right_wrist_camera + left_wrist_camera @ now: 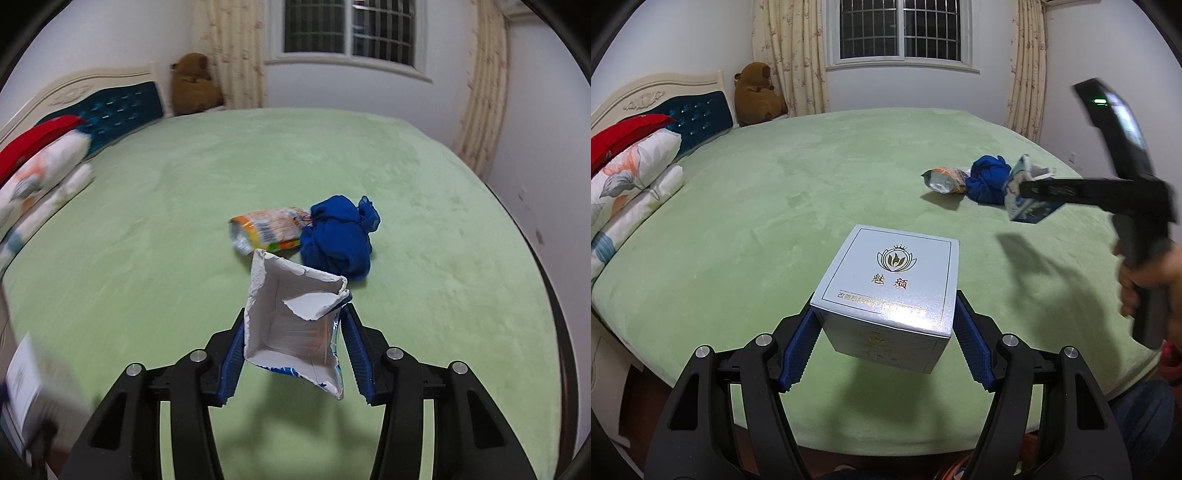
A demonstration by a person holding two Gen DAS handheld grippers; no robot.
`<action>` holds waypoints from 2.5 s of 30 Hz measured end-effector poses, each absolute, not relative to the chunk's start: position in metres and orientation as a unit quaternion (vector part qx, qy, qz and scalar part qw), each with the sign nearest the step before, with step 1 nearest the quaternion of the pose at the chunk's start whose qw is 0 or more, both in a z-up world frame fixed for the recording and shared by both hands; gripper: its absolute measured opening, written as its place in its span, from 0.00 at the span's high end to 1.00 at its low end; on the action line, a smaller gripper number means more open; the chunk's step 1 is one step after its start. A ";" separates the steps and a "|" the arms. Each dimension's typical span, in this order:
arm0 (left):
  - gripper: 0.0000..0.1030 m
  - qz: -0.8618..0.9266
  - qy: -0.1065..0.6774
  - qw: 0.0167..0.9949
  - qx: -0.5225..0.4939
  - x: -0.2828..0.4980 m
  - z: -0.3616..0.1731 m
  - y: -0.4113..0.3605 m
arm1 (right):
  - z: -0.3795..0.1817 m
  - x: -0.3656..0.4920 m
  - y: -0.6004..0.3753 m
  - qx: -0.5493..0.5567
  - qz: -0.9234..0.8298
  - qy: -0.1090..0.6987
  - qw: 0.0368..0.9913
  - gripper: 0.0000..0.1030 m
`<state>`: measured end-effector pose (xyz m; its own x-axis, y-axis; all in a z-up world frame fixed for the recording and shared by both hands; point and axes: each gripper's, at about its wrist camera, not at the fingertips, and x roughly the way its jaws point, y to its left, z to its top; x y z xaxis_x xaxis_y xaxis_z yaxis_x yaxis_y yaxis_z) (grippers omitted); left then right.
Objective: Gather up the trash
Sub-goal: 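Lower both tools over the orange bucket and open them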
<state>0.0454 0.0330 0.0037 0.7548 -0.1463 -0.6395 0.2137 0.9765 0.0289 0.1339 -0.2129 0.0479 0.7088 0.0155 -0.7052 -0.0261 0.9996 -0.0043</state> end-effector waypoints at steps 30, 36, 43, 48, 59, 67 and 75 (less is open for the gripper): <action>0.35 -0.246 0.444 0.850 0.141 -0.075 -0.066 -0.037 | 0.012 -0.143 -0.229 -0.070 0.117 0.438 0.888 0.52; 0.35 -0.248 0.515 0.807 0.150 -0.076 -0.117 -0.048 | -0.031 -0.151 -0.223 -0.077 0.141 0.494 0.854 0.51; 0.34 -0.238 0.596 0.753 0.141 -0.072 -0.174 -0.059 | -0.082 -0.145 -0.213 -0.085 0.153 0.552 0.815 0.50; 0.34 -0.235 0.642 0.722 0.108 -0.066 -0.201 -0.061 | -0.100 -0.135 -0.214 -0.083 0.152 0.575 0.800 0.50; 0.34 -0.216 0.661 0.709 0.118 -0.063 -0.218 -0.067 | -0.123 -0.124 -0.213 -0.083 0.151 0.602 0.780 0.45; 0.29 -0.198 0.668 0.708 0.118 -0.058 -0.222 -0.066 | -0.119 -0.126 -0.223 -0.076 0.139 0.593 0.789 0.23; 0.29 -0.199 0.668 0.707 0.118 -0.052 -0.224 -0.064 | -0.117 -0.129 -0.230 -0.072 0.132 0.596 0.789 0.21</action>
<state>-0.0522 -0.0637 -0.2241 0.0273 -0.1241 -0.9919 0.4395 0.8927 -0.0996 -0.1289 -0.2298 -0.1170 0.2552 0.1229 -0.9590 -0.2943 0.9547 0.0440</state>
